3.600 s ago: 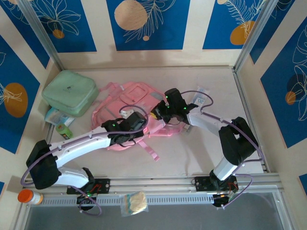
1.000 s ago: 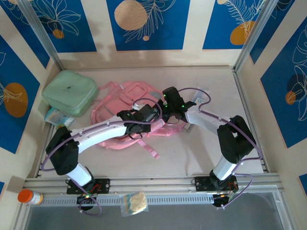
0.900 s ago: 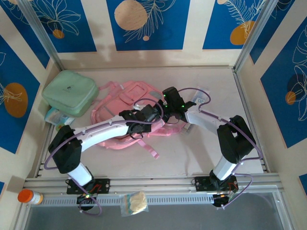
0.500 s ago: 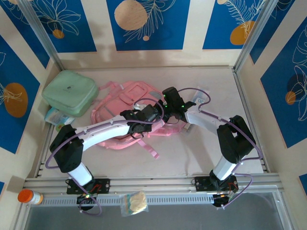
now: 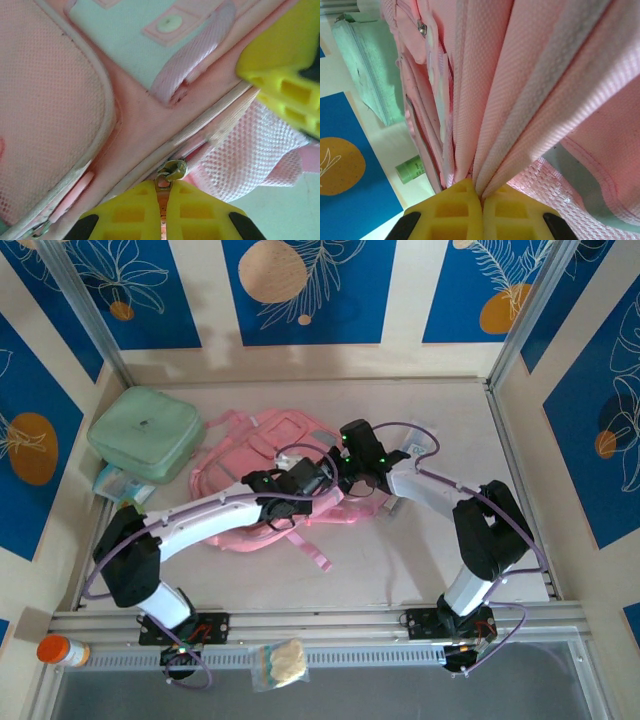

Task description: Pack books, pencil case, and school supplies into a backpack

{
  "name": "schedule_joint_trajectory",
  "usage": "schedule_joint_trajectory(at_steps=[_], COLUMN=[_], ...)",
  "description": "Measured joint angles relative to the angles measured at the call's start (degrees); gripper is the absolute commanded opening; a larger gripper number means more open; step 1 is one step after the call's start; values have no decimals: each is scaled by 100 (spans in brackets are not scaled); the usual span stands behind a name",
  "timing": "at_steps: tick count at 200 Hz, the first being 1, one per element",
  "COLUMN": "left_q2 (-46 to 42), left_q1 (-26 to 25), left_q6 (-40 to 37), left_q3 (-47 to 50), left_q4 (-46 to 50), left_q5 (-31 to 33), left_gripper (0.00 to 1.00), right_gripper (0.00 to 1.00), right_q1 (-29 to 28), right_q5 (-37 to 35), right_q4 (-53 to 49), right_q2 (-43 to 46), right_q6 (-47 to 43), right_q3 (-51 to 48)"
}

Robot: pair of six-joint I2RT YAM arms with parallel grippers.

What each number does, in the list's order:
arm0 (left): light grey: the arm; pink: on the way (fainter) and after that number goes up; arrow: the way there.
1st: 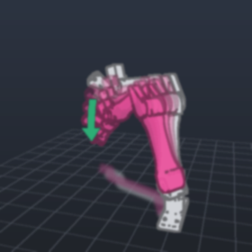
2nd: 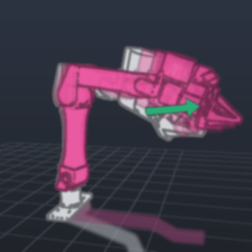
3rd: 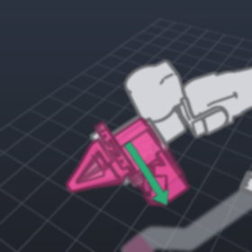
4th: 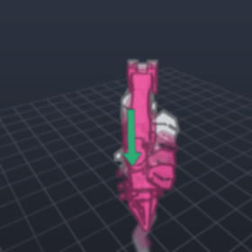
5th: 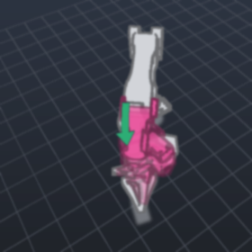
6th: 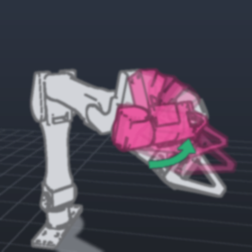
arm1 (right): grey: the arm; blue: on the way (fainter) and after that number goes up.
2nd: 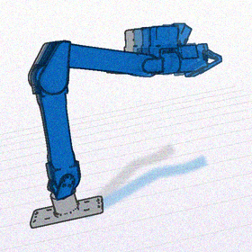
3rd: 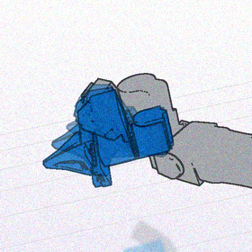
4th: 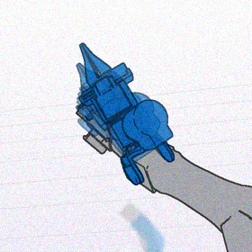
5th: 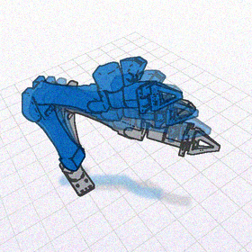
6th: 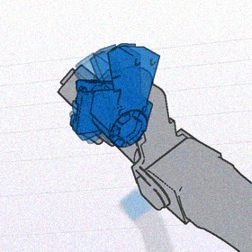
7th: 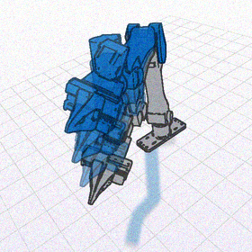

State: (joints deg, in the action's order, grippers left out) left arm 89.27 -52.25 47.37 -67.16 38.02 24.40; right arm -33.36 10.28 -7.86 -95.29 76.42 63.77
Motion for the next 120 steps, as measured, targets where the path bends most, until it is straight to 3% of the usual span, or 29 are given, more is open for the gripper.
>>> schedule_joint_trajectory(at_steps=[56, 95, 120], left_q2=[-695, -914, -870], left_q1=[52, 516, 699], left_q6=[-170, -319, -422], left_q3=[1145, 1808, 1965], left_q4=[-168, -704, -1045], left_q5=[-72, -505, -732], left_gripper=[0, 0, 17], right_gripper=[0, 0, 0], right_q1=[361, 678, 669], right_q5=[715, 868, 850], right_q4=[-326, -505, -518], right_q2=[-352, -776, -804], right_q6=[-138, -463, -599], right_q3=[328, 822, 839])
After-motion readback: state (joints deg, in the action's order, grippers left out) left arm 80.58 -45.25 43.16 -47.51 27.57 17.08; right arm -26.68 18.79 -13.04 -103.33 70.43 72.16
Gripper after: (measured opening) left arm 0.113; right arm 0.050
